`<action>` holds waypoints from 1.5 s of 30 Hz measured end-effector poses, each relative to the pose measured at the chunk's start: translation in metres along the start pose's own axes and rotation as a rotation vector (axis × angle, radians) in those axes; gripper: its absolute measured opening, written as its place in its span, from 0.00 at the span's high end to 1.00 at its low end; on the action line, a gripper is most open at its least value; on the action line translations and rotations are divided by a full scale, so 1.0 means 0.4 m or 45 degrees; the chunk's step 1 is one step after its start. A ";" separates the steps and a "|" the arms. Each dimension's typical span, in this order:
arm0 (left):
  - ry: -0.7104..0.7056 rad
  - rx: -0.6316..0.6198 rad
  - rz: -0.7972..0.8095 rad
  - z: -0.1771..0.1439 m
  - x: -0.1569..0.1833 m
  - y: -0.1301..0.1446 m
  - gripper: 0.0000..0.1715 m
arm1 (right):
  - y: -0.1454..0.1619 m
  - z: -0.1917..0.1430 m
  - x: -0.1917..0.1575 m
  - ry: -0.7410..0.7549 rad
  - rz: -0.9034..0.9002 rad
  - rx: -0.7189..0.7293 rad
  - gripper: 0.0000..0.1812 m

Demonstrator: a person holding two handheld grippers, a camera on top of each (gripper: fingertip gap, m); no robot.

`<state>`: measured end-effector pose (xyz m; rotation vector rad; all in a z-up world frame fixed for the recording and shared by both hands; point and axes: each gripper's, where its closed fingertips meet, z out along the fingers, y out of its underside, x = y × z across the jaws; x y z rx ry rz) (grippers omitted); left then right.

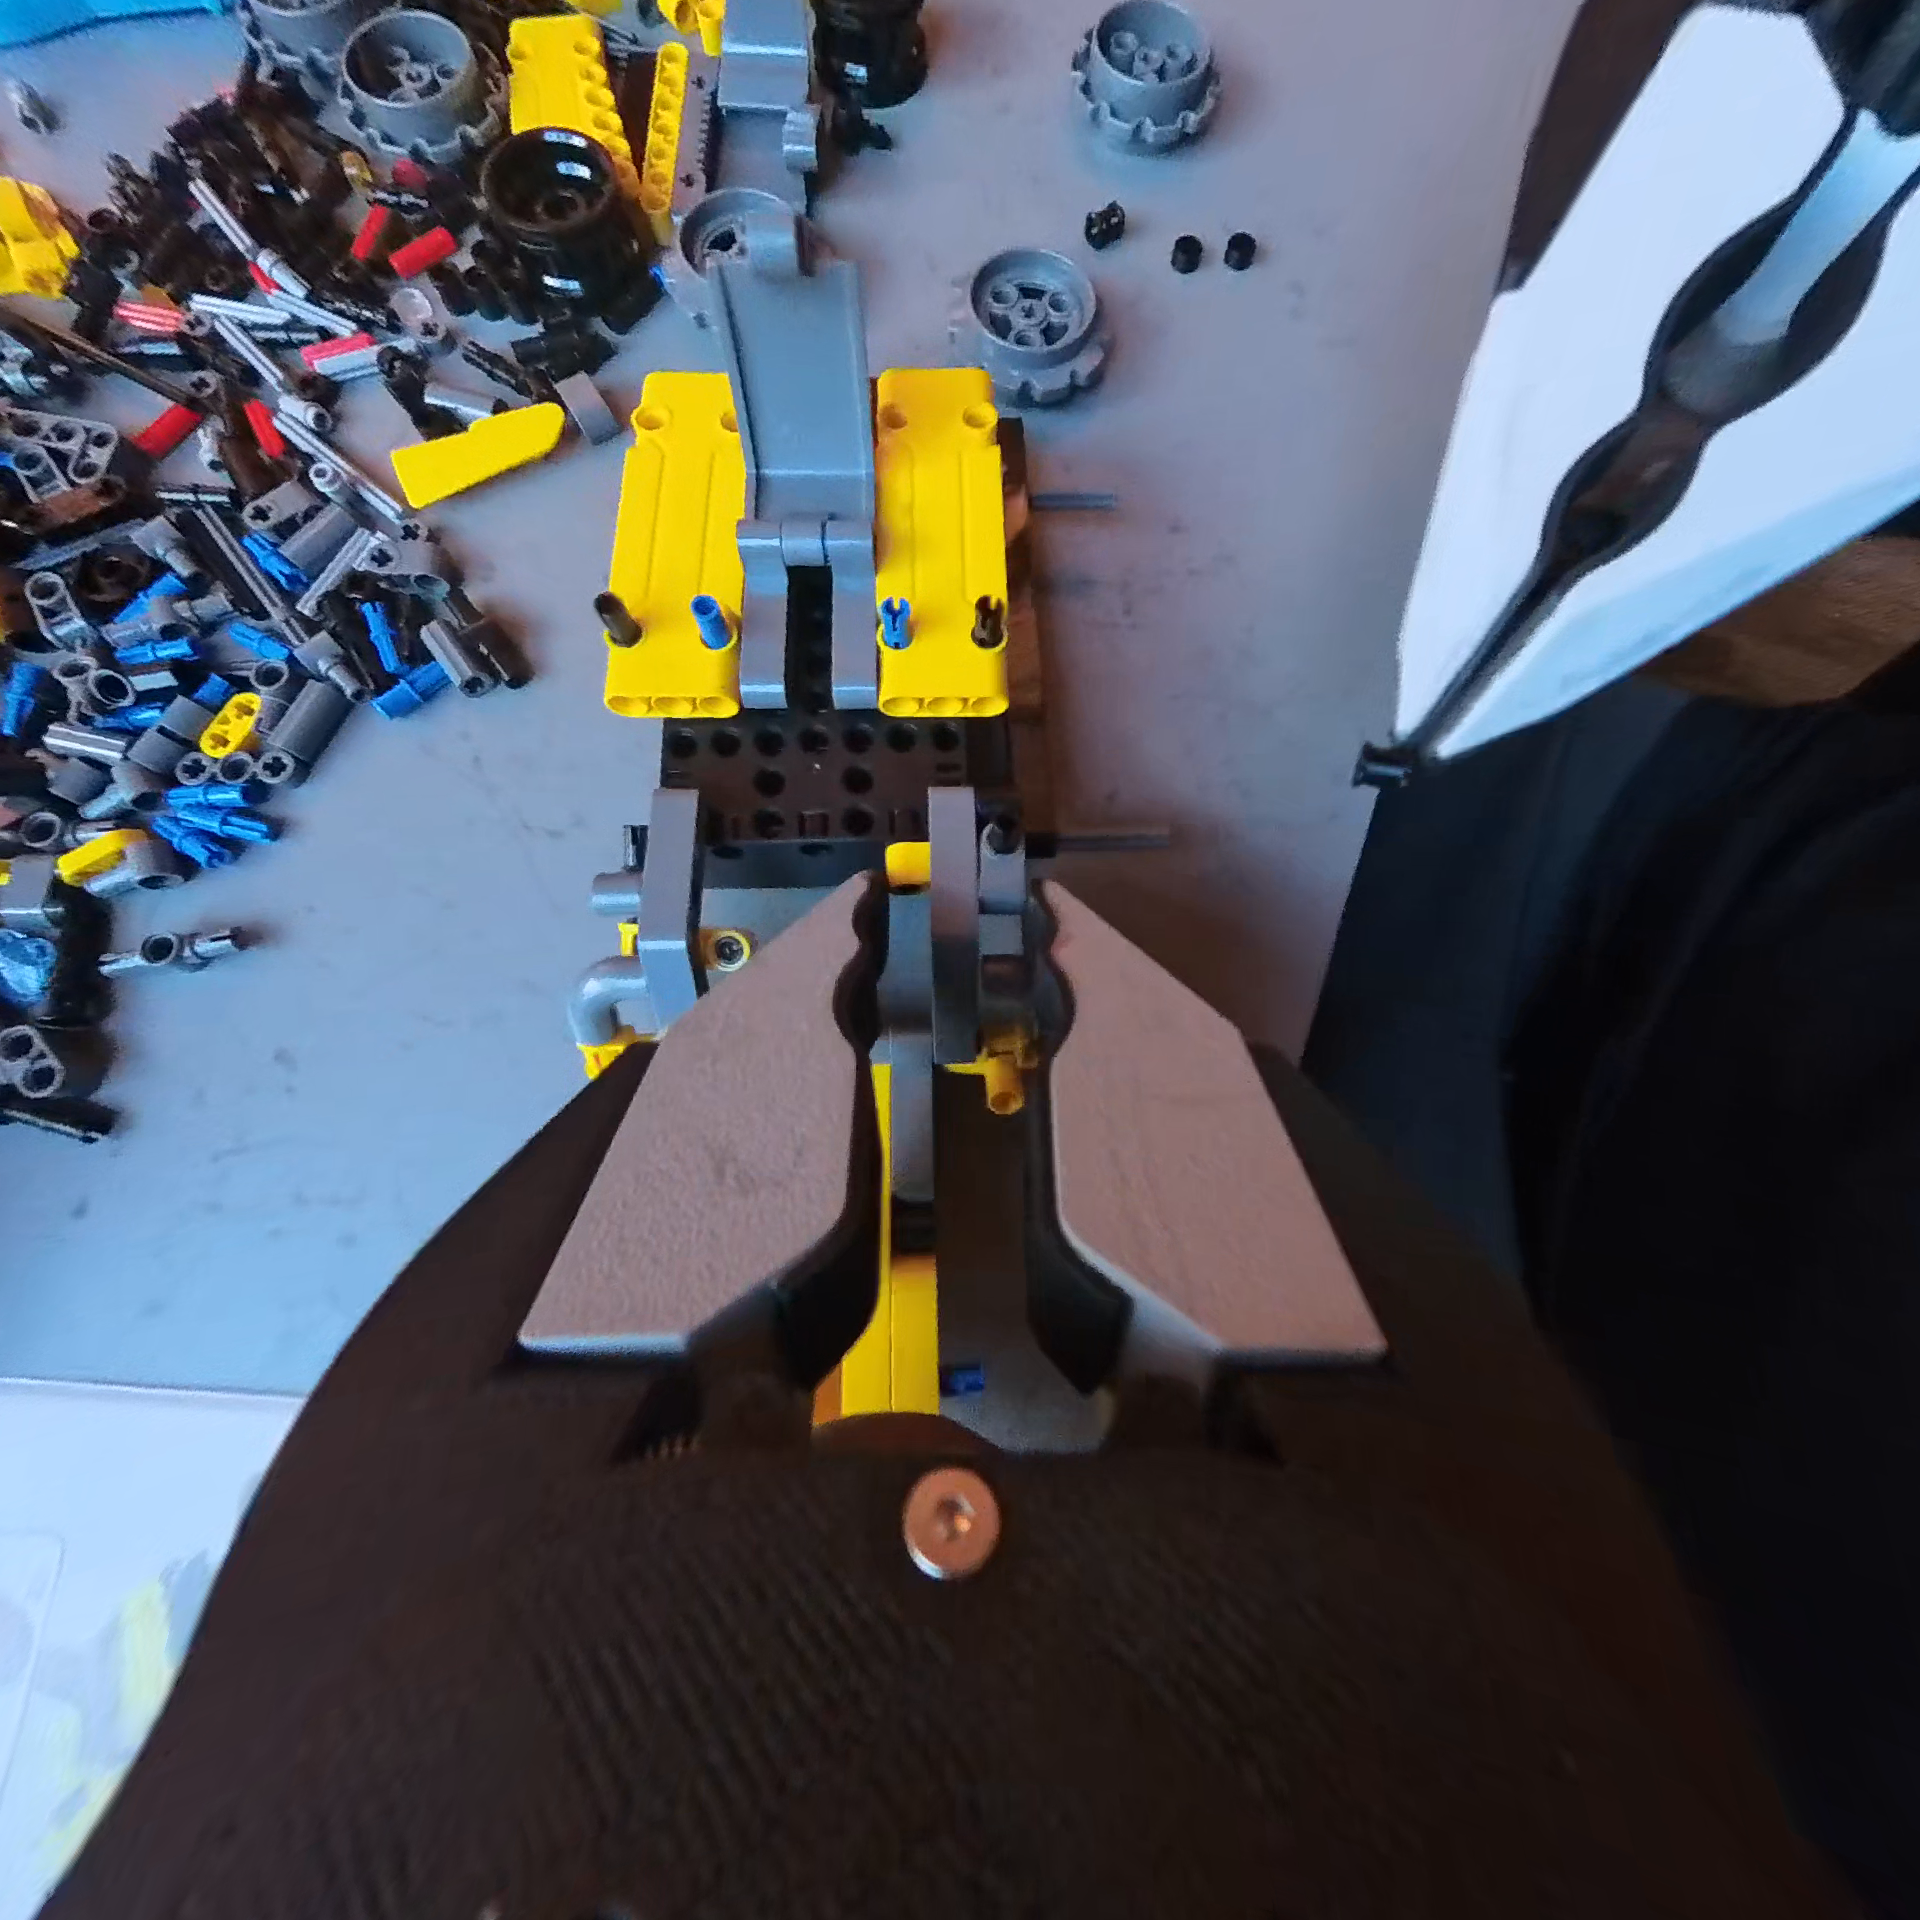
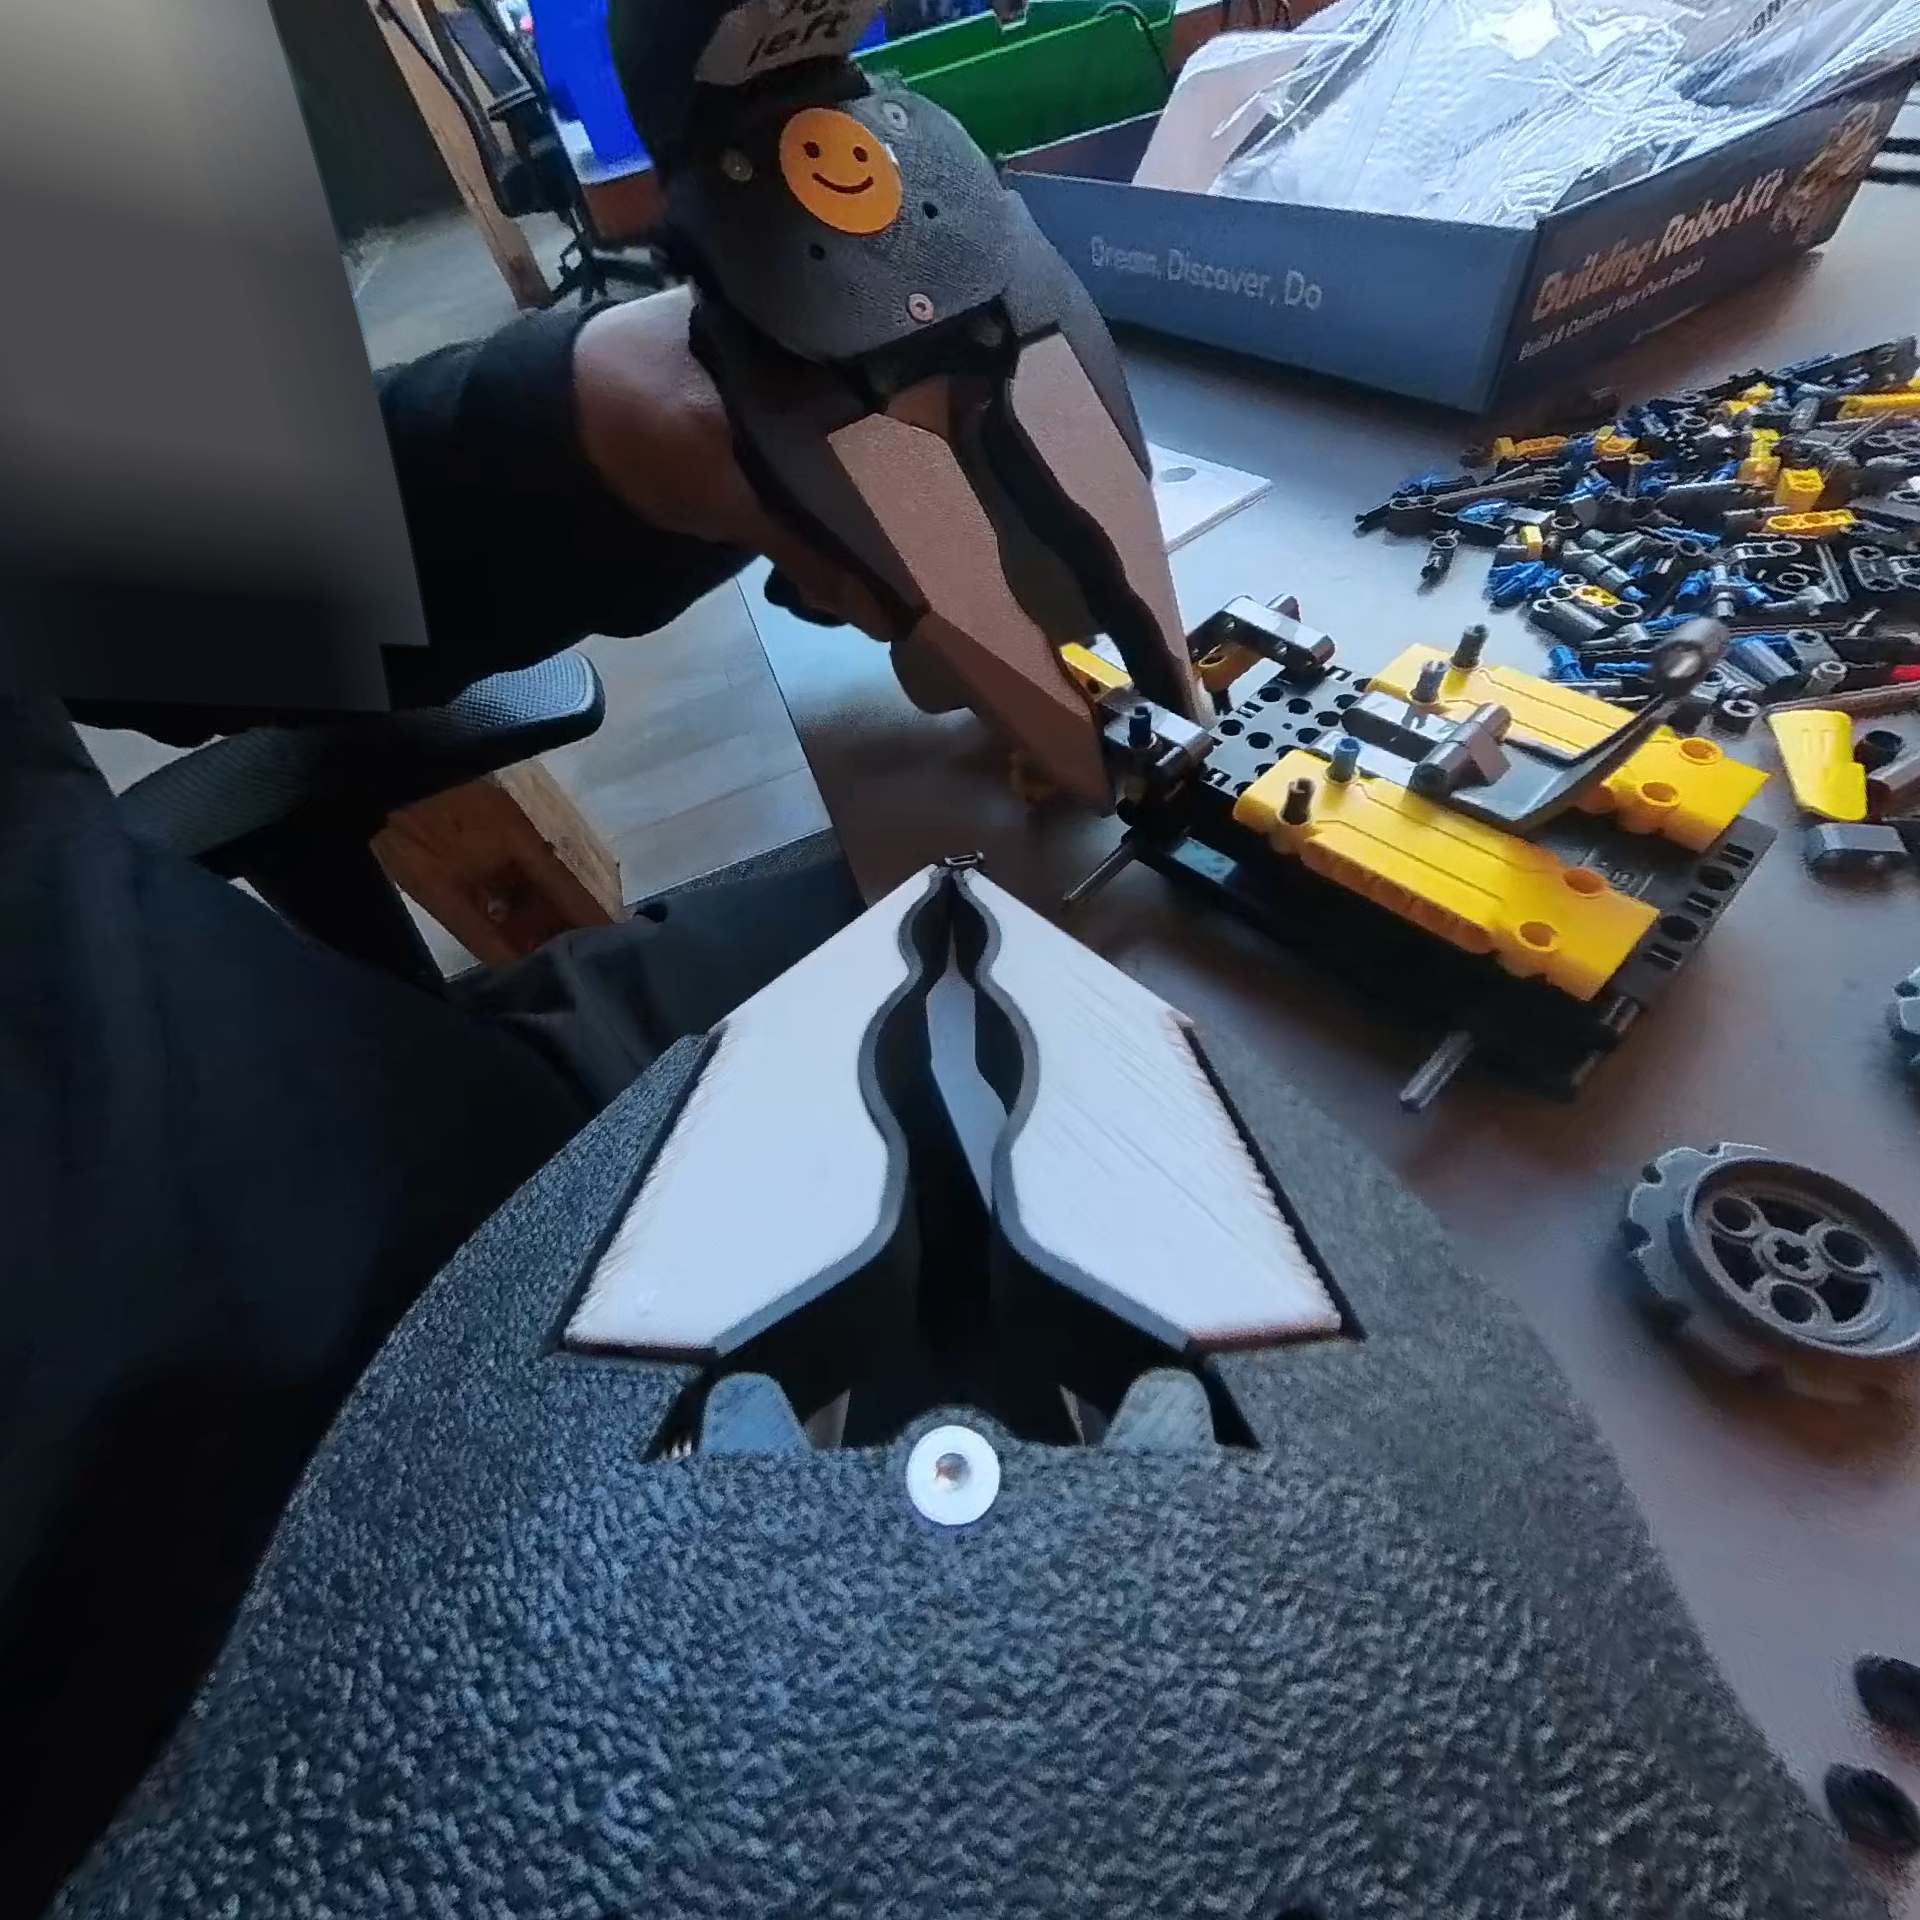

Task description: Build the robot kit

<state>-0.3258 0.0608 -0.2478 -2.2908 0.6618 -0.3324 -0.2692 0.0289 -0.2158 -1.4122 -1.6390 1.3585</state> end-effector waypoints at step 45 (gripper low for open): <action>0.345 -0.042 0.016 -0.027 0.095 0.067 0.82 | 0.061 0.049 -0.077 -0.062 -0.180 0.061 1.00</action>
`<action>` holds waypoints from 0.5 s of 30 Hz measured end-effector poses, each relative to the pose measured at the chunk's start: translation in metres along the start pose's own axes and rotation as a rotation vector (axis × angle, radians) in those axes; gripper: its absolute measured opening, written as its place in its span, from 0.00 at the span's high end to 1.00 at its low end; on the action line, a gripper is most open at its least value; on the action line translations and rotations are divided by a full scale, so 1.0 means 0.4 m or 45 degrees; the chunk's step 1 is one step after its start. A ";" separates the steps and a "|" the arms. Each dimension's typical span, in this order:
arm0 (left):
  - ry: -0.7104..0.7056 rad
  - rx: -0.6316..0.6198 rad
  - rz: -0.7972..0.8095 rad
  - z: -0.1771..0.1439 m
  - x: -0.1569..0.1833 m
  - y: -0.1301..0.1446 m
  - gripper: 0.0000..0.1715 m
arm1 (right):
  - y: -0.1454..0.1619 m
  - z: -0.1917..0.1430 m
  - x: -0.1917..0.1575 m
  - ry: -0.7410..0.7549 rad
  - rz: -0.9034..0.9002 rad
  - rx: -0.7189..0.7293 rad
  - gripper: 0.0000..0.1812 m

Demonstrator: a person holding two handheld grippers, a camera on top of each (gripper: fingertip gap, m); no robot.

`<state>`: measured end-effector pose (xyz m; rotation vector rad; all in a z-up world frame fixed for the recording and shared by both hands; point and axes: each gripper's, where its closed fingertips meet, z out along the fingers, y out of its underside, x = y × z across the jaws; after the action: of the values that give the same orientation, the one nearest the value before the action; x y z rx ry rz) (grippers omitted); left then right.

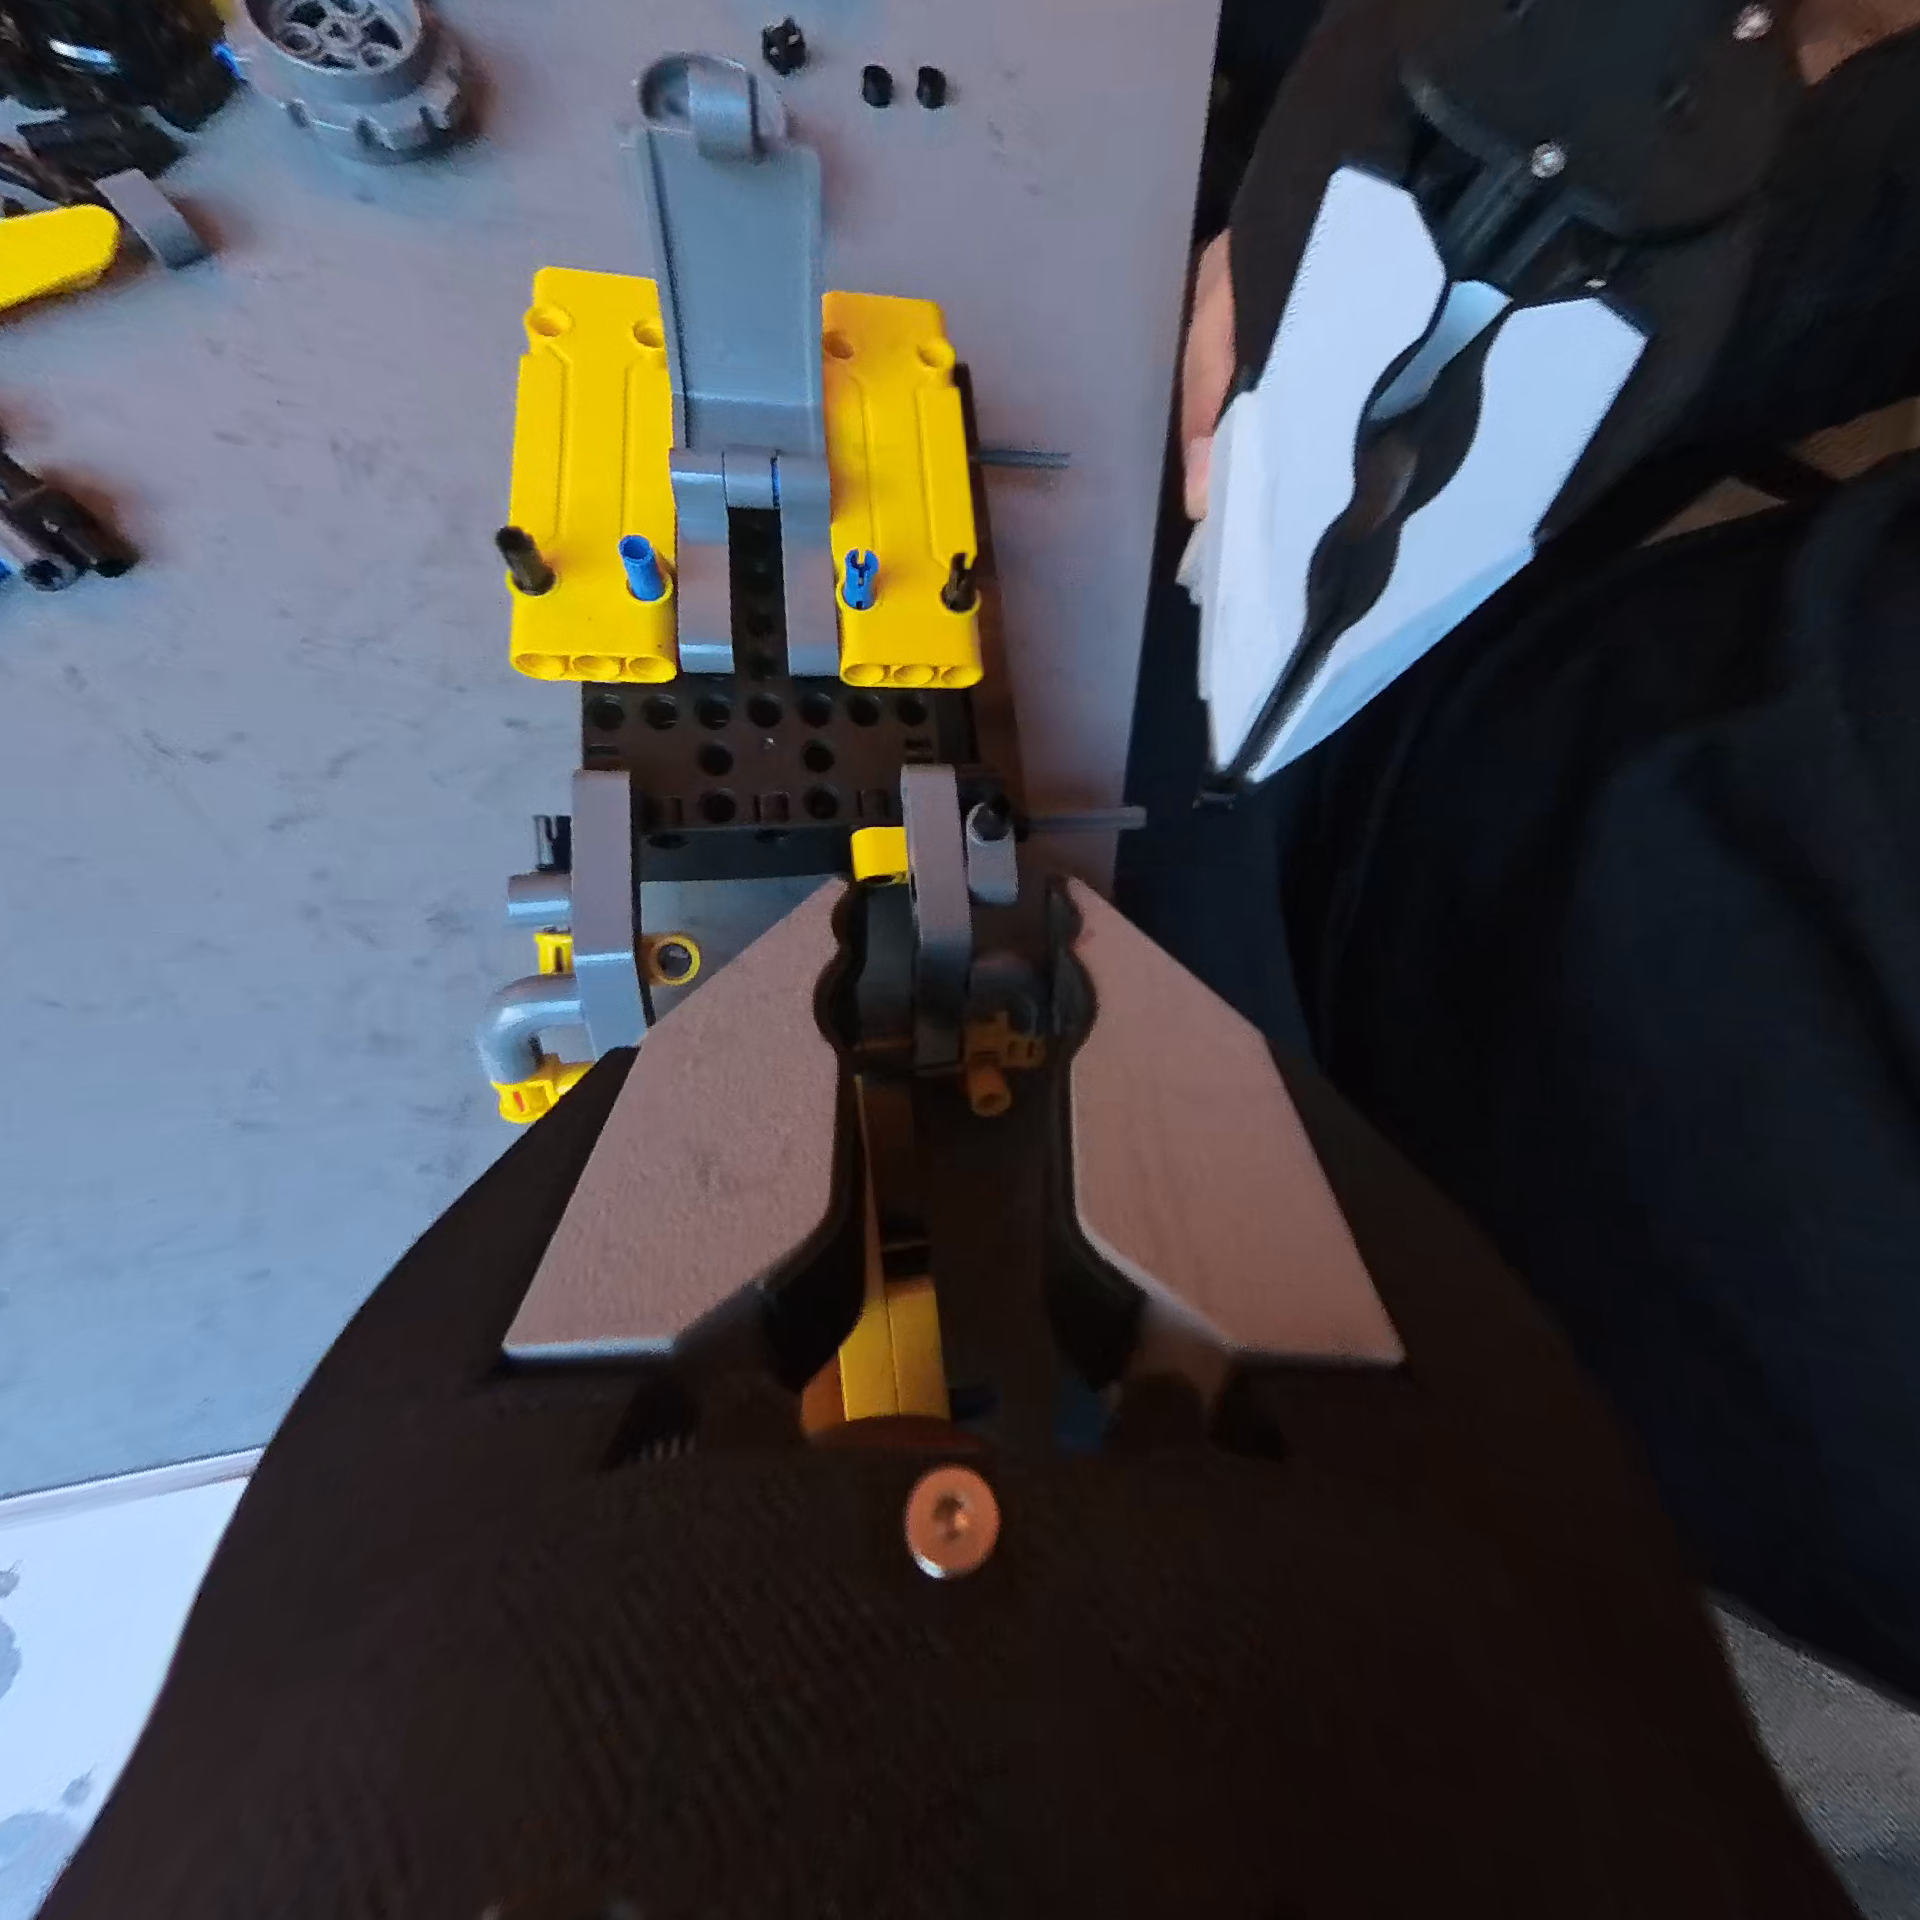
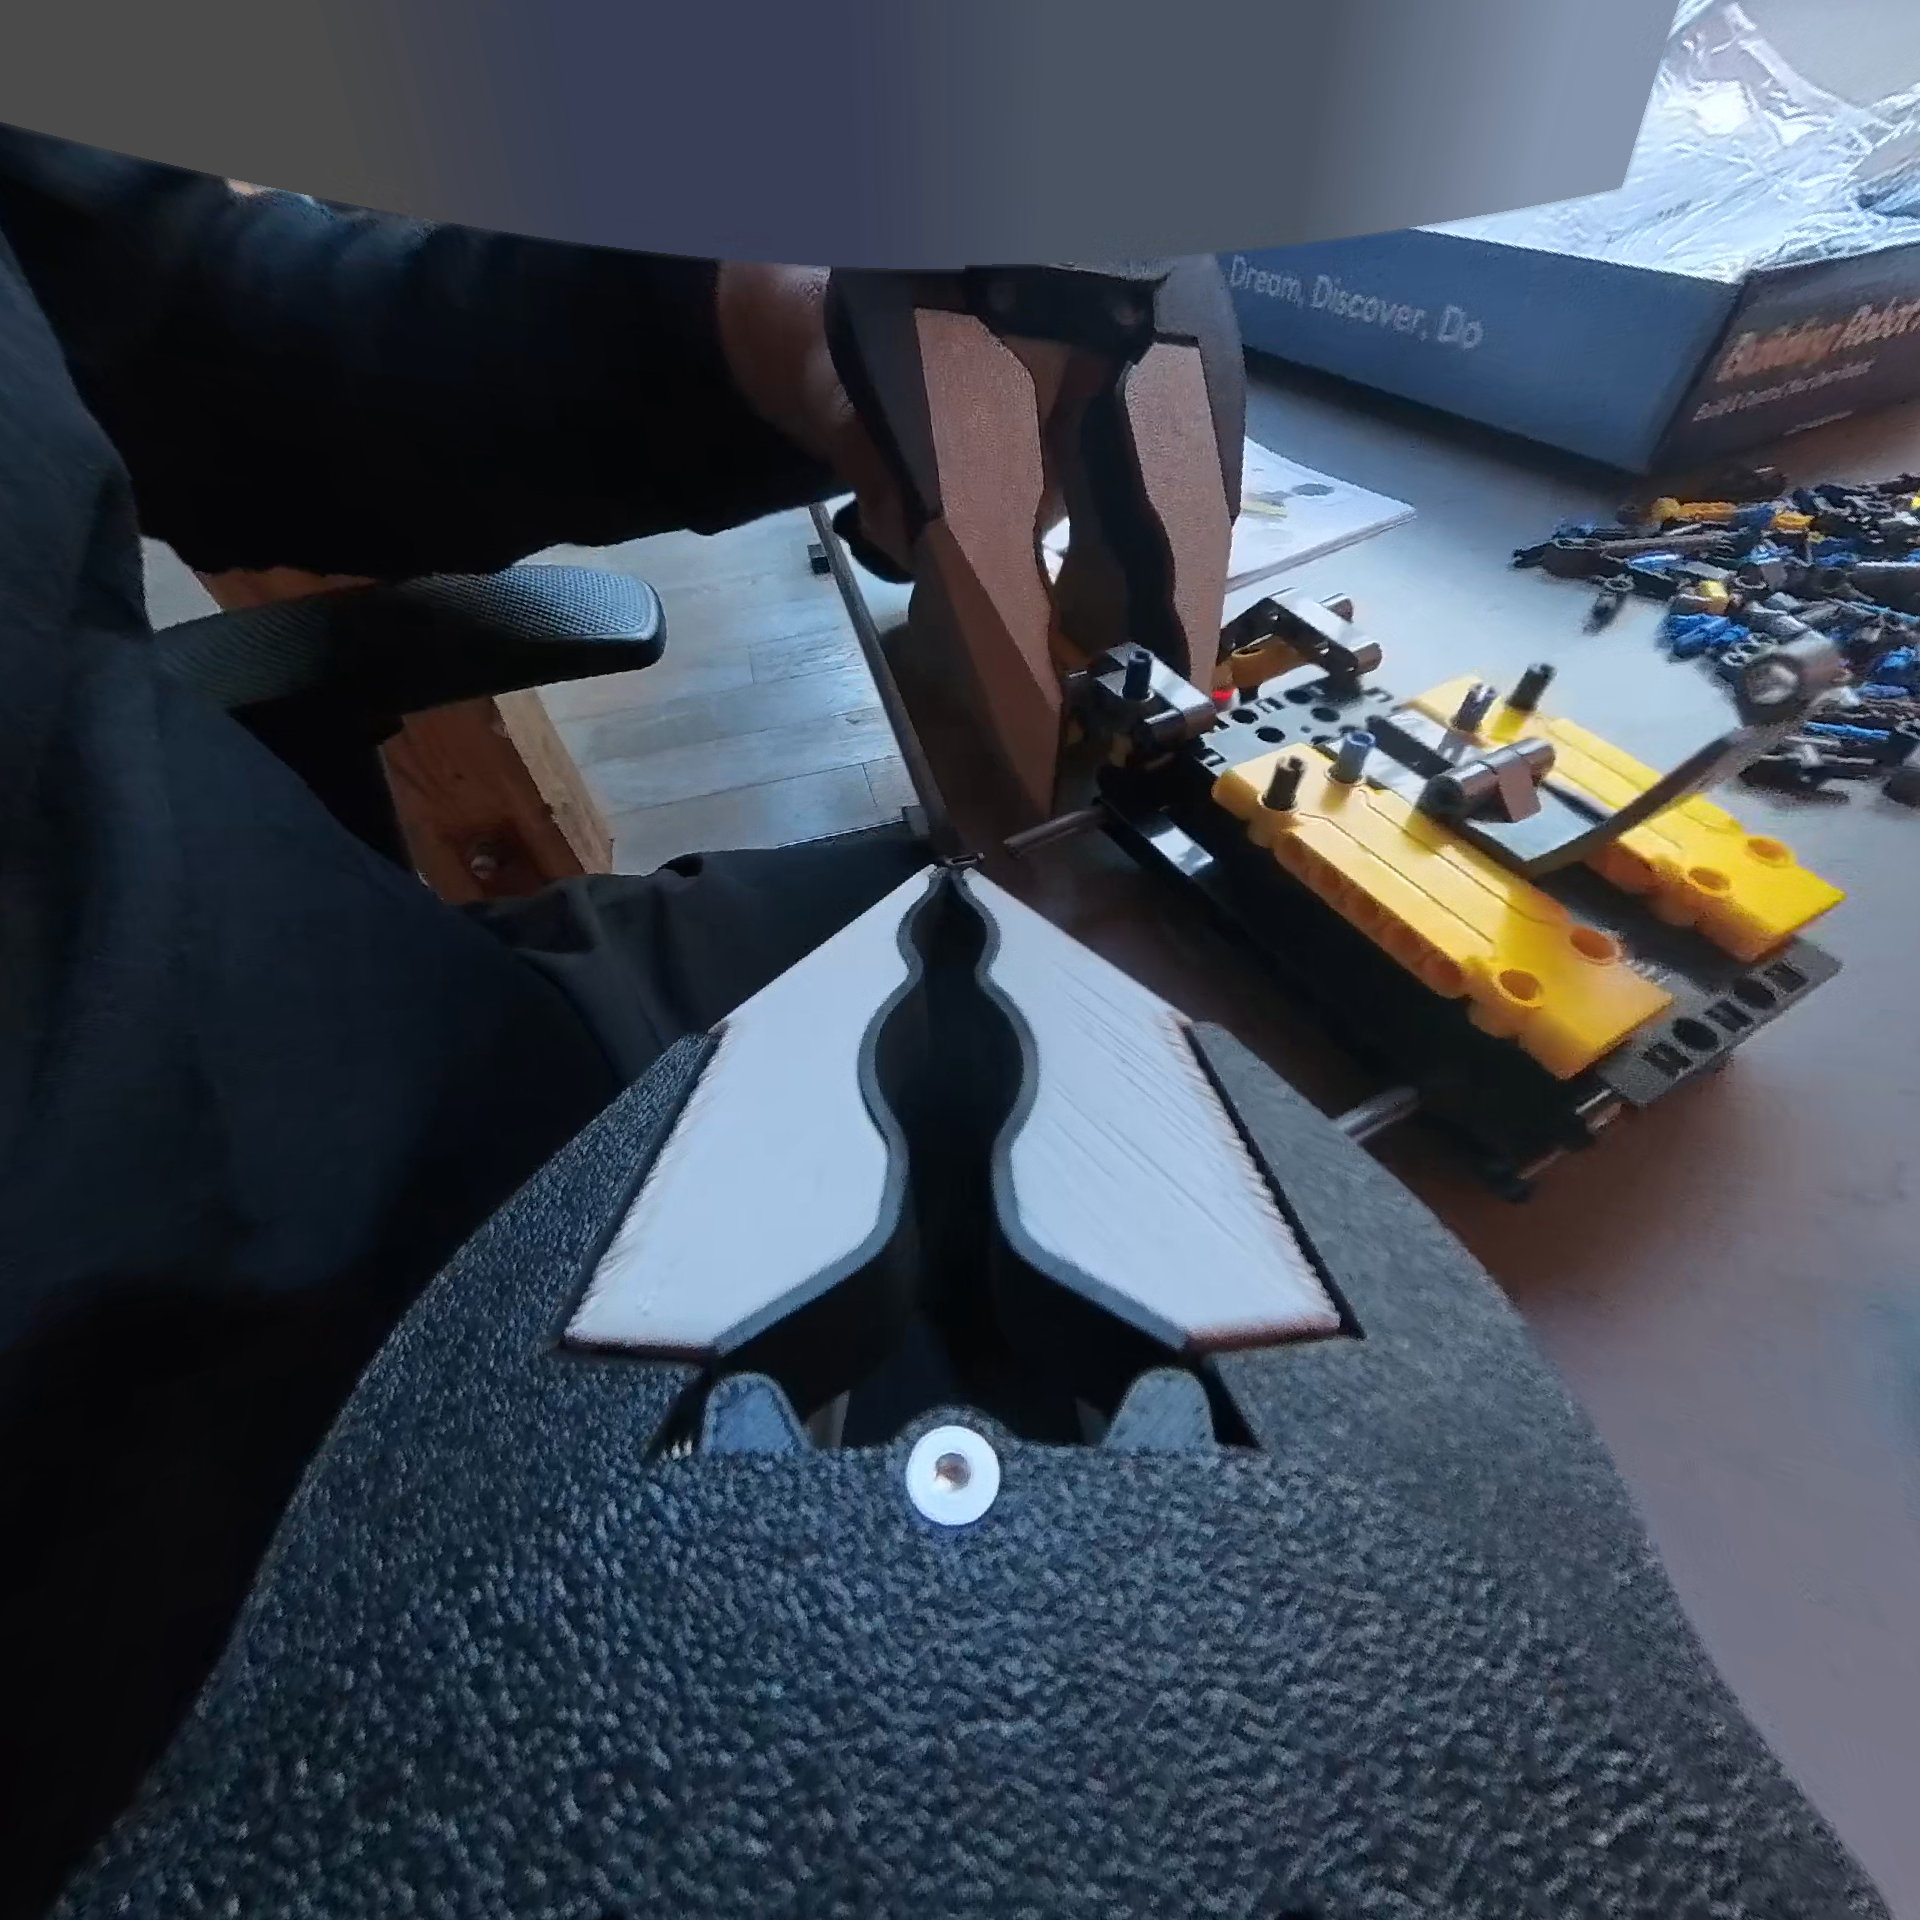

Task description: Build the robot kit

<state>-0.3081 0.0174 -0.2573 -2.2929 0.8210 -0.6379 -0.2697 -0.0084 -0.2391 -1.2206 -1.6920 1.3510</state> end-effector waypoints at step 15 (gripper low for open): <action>0.114 0.055 0.007 -0.011 0.027 0.006 0.82 | -0.001 0.024 -0.021 0.065 -0.204 -0.027 1.00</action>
<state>-0.3042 0.0069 -0.2532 -2.2360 0.8470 -0.7528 -0.2755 -0.0197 -0.2407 -1.0967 -1.7329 1.1989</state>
